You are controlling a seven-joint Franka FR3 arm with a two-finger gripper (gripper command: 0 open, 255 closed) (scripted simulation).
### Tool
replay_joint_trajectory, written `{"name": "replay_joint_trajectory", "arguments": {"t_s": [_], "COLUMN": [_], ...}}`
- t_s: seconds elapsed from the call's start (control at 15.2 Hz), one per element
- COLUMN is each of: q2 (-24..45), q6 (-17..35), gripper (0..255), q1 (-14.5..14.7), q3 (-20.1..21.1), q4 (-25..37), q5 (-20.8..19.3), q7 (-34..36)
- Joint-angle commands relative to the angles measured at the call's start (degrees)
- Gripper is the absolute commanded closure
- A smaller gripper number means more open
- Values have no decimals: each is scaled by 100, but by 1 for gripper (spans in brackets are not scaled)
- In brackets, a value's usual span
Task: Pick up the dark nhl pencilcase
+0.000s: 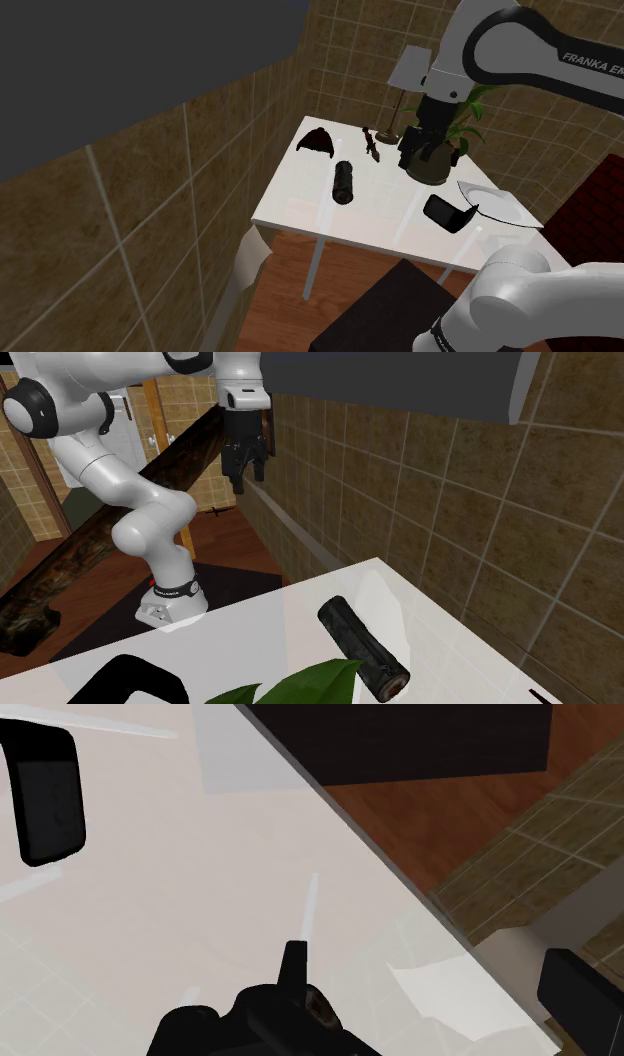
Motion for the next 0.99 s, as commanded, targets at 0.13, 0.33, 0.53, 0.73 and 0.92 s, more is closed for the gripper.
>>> {"name": "replay_joint_trajectory", "arguments": {"t_s": [0.13,0.33,0.53,0.73,0.92], "q2": [280,741,1242,1774,2326], "q6": [389,955,1494,1997,2460], "gripper": [0,0,0,0,0], "q1": [-91,-225,-354,-480,-598], "q3": [9,13,5,-15,-51], "q4": [-74,-125,-108,-26,119], "q5": [22,47,63,74,82], "q7": [226,558,880,1192,1494]}}
